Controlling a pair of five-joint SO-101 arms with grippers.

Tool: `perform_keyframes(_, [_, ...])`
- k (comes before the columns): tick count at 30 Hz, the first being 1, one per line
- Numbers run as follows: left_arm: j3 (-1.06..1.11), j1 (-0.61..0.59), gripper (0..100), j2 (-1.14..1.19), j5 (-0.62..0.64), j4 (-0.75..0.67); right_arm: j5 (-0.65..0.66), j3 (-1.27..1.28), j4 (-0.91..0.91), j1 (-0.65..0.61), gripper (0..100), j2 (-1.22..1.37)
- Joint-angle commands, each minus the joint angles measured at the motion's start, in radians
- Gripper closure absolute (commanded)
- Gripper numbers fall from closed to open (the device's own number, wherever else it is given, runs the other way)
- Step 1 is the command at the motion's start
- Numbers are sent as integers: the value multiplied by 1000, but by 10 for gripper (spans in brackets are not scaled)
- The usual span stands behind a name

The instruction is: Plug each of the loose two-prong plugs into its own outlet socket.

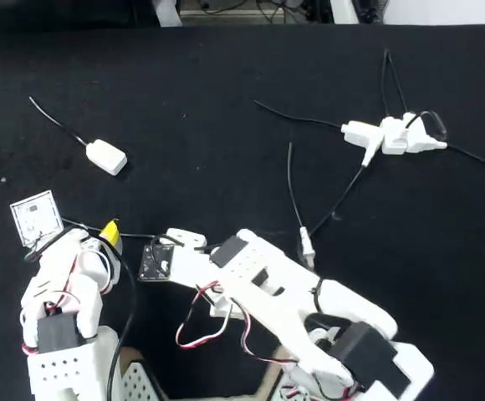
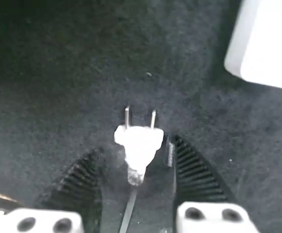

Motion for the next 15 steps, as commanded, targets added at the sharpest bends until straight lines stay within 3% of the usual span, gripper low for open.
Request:
perform_keyframes(1, [-56,8,794,-6,6,8,2,-7,-5,-32,855,30])
perform_keyframes(3, [-56,8,794,-6,6,8,-3,-4,-5,-32,871,22])
perform_keyframes(6, [-56,8,794,-6,6,8,-9,5,-3,-32,995,2])
perform_keyframes(15, [-56,7,794,-6,6,8,-83,-1,87,-23,988,-272])
